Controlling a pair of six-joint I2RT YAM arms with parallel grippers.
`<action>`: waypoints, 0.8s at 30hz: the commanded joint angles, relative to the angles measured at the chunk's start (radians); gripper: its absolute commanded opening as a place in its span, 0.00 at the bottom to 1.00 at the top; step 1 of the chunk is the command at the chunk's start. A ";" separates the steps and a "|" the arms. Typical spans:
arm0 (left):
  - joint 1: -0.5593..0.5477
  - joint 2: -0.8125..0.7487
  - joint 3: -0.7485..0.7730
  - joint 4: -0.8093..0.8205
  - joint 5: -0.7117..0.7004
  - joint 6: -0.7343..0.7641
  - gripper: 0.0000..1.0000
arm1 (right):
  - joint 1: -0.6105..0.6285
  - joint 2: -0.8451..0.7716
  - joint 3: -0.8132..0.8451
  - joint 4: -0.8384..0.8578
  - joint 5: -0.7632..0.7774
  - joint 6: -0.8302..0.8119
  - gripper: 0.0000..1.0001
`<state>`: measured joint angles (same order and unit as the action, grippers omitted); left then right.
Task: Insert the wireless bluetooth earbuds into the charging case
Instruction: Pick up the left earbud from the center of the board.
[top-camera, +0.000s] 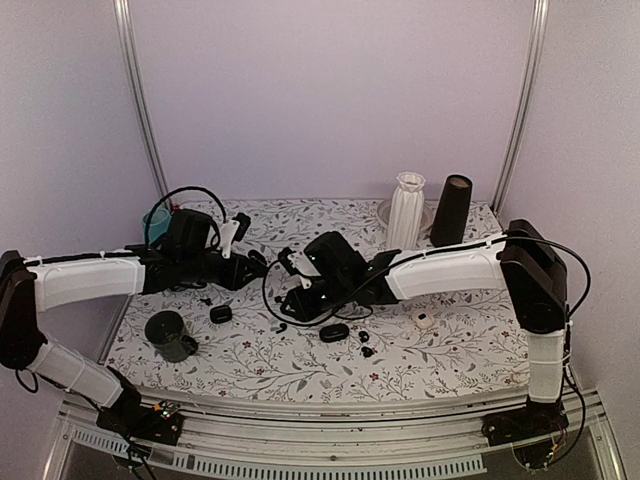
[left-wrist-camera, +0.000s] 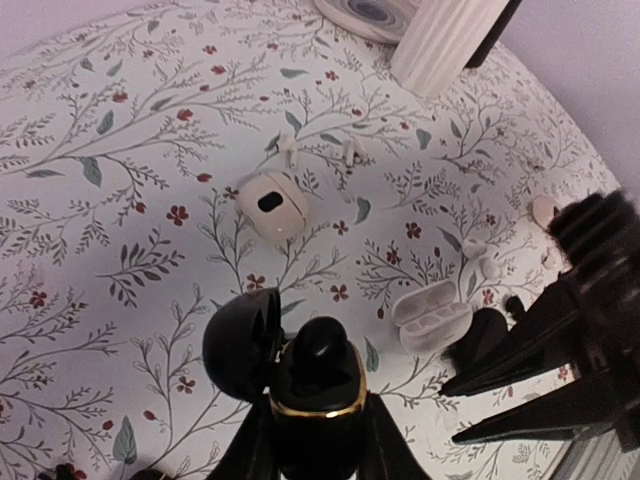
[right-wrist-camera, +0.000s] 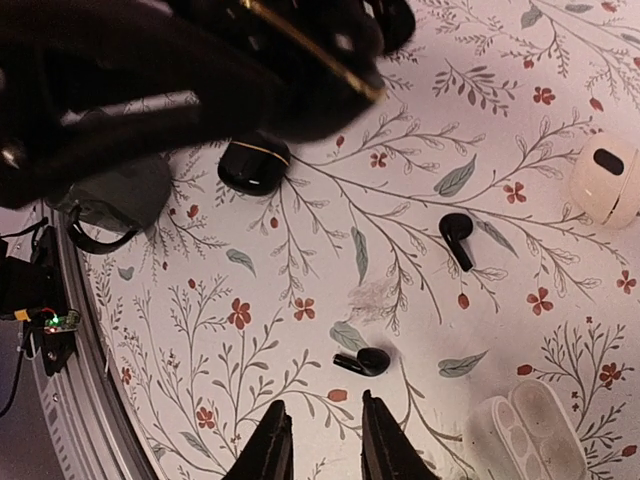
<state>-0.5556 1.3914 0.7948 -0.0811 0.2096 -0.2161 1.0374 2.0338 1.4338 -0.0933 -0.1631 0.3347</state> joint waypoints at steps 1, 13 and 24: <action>0.044 -0.080 -0.001 0.069 -0.042 -0.019 0.00 | 0.007 0.078 0.094 -0.087 0.025 -0.017 0.25; 0.105 -0.181 0.028 0.113 -0.014 0.002 0.00 | 0.032 0.246 0.308 -0.303 0.147 0.018 0.30; 0.127 -0.190 0.052 0.116 0.015 0.041 0.00 | 0.043 0.372 0.466 -0.430 0.215 0.061 0.37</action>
<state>-0.4500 1.2228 0.8169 0.0044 0.2016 -0.2035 1.0729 2.3505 1.8446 -0.4572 0.0101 0.3706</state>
